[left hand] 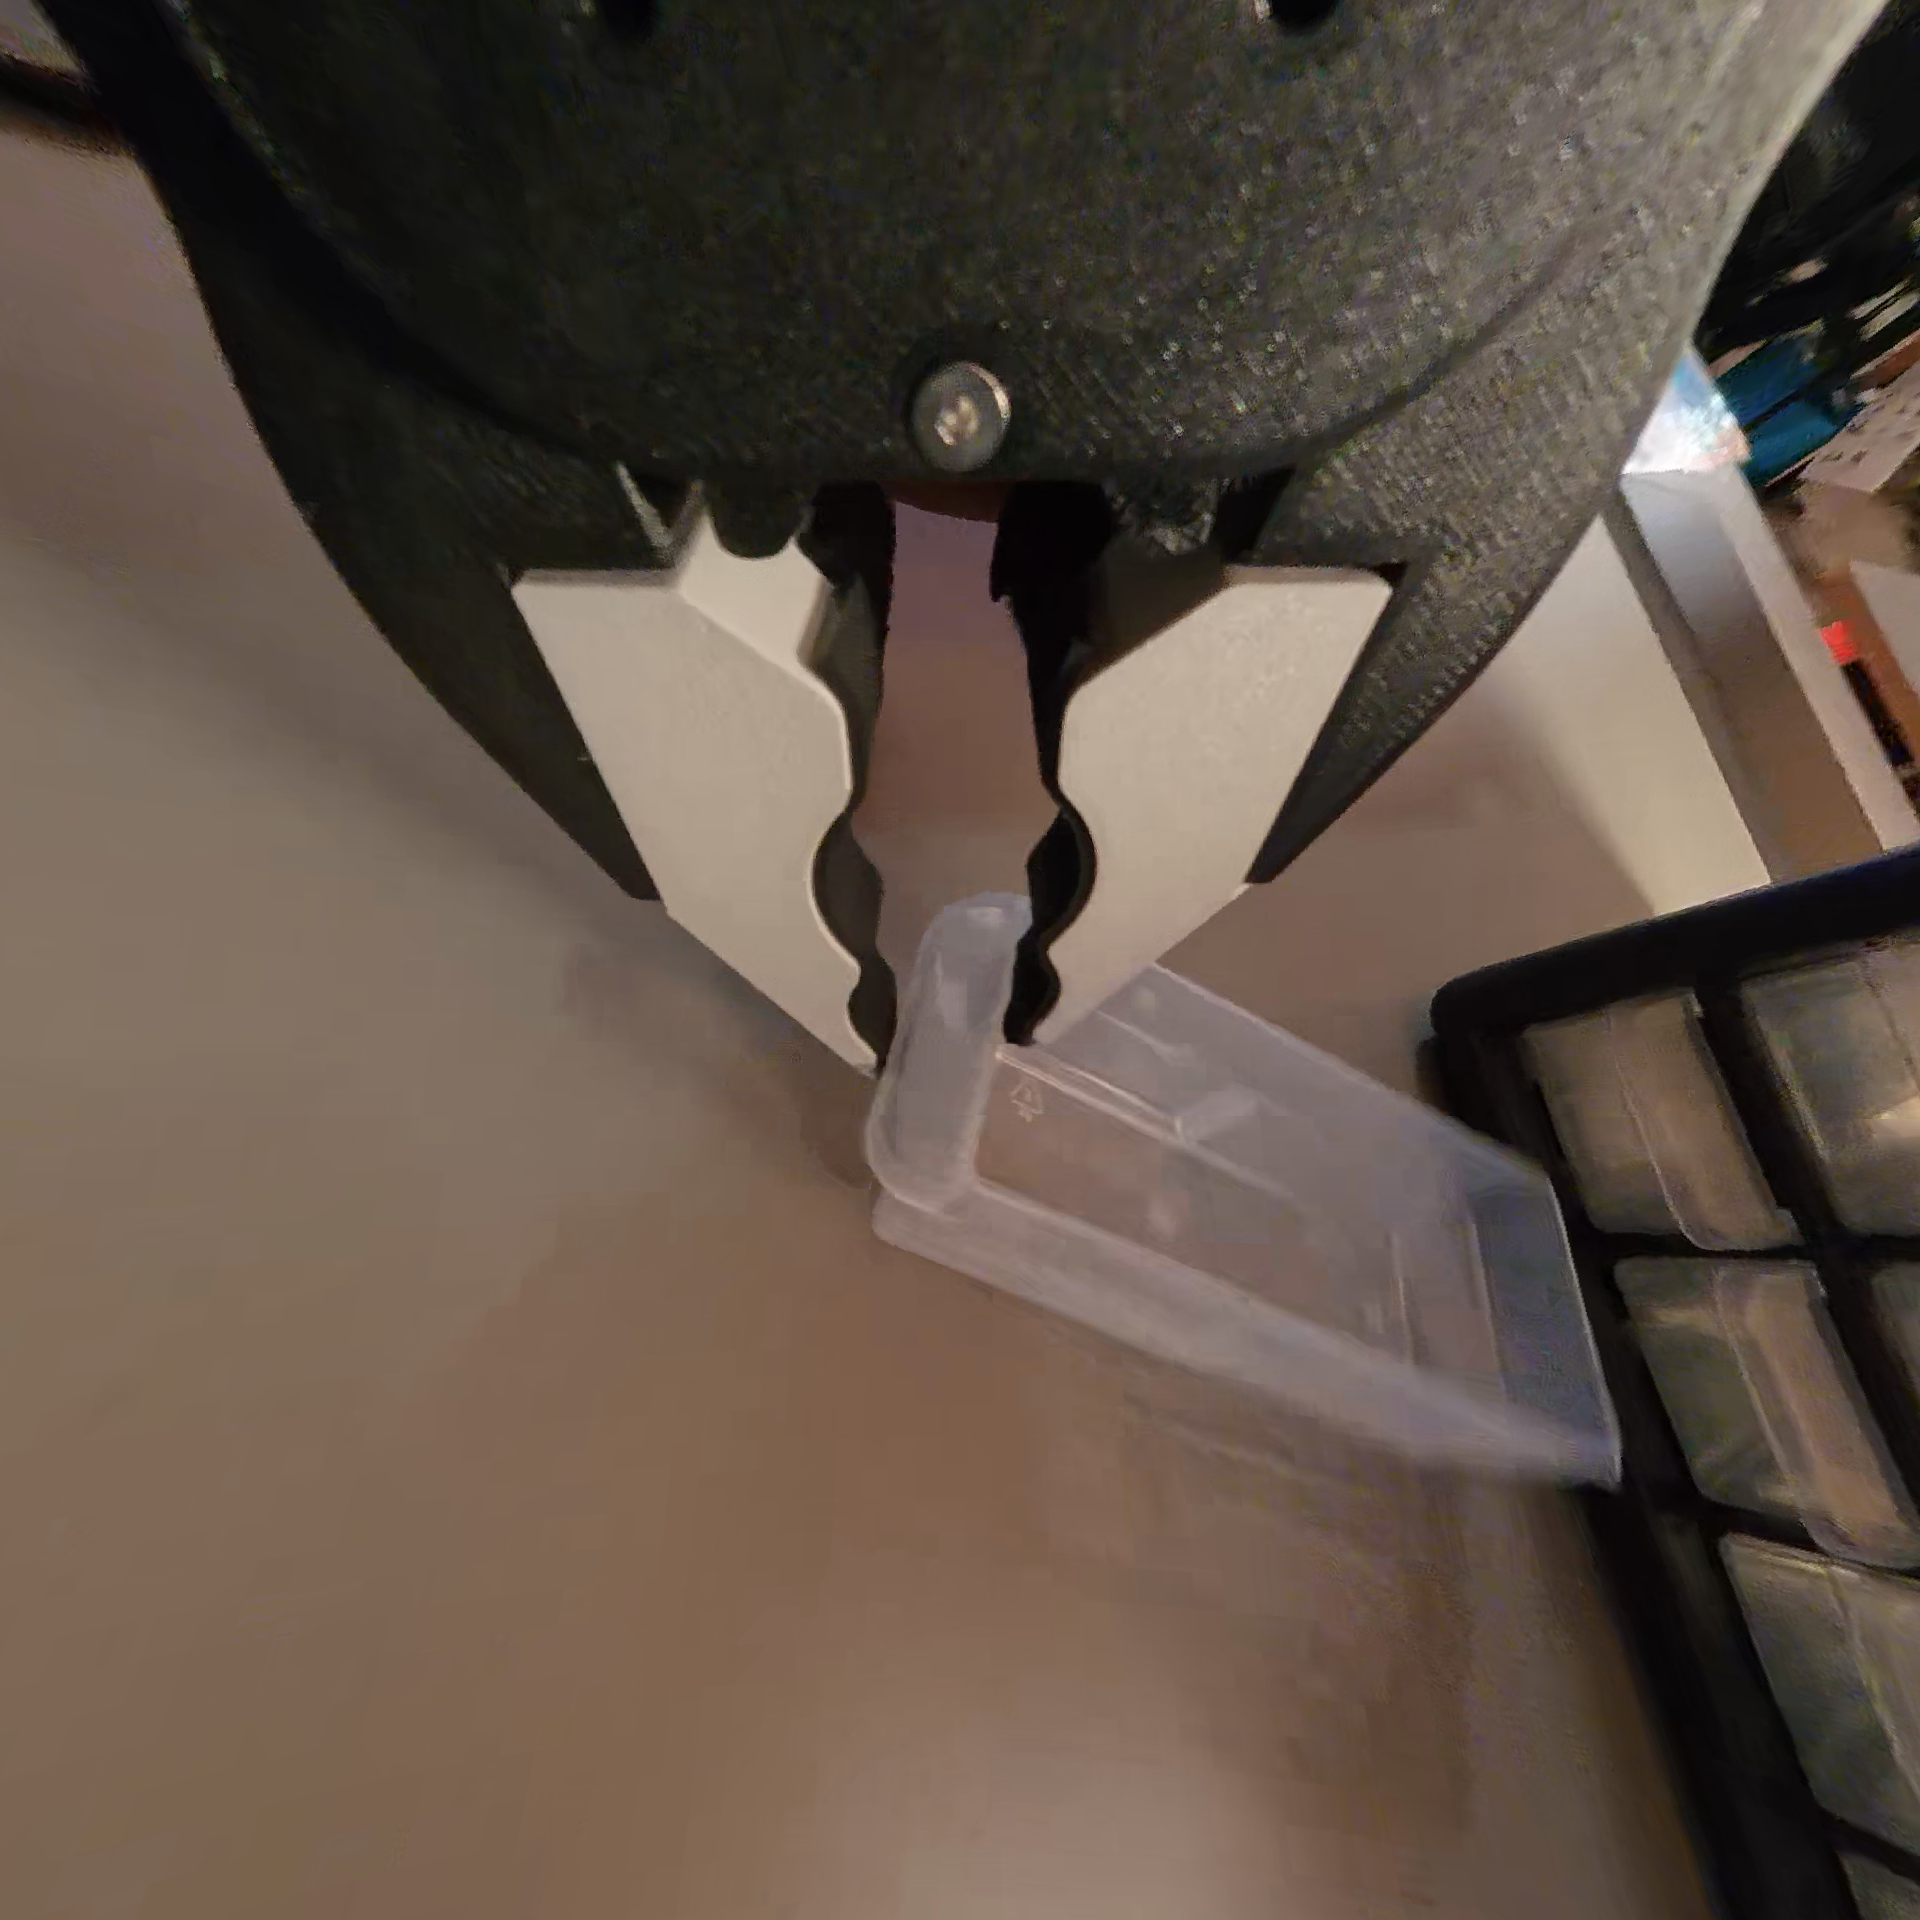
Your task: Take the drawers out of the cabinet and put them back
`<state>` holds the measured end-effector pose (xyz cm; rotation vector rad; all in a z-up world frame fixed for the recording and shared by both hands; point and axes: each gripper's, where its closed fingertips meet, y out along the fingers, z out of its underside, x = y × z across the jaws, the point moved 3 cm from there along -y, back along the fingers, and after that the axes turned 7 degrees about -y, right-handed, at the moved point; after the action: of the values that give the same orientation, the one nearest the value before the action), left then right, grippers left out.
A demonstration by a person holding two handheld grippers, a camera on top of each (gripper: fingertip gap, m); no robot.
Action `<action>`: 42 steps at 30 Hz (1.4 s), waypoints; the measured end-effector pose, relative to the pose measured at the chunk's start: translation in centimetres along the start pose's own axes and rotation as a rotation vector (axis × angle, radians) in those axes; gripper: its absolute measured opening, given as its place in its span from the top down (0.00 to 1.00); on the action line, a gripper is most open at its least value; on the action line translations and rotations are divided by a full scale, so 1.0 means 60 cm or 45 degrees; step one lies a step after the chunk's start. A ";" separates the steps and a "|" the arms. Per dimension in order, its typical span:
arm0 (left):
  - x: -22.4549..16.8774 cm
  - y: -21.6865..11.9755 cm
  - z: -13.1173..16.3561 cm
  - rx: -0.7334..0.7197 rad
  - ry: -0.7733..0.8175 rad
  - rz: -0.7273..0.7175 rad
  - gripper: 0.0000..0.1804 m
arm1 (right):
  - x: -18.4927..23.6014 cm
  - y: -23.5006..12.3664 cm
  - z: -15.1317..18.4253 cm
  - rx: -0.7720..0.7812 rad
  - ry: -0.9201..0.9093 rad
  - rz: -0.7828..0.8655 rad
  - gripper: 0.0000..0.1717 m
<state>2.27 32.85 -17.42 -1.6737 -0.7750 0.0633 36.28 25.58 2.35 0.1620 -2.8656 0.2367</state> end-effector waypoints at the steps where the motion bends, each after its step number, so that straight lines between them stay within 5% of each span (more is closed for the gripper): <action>1: 0.001 -0.006 -0.006 -0.033 -0.020 0.014 0.89 | 0.000 0.000 0.000 -0.001 0.002 -0.003 0.72; 8: 0.051 -0.127 -0.077 -0.408 -0.238 0.136 0.90 | -0.001 0.000 0.000 -0.002 0.004 -0.002 0.72; 13: 0.108 -0.190 -0.104 -0.436 -0.377 0.167 0.90 | -0.001 0.000 0.000 -0.003 0.006 -0.002 0.71; 28: 0.163 -0.175 -0.122 -0.180 -0.339 0.151 0.90 | 0.000 0.000 0.000 -0.004 0.007 -0.009 0.71; 42: 0.164 -0.122 -0.117 -0.112 -0.134 -0.280 0.88 | 0.003 0.000 -0.001 -0.003 0.000 -0.013 0.71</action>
<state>9.70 32.30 -5.43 -1.6683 -1.0501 -0.0374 36.10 25.57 2.43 0.1766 -2.8641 0.2313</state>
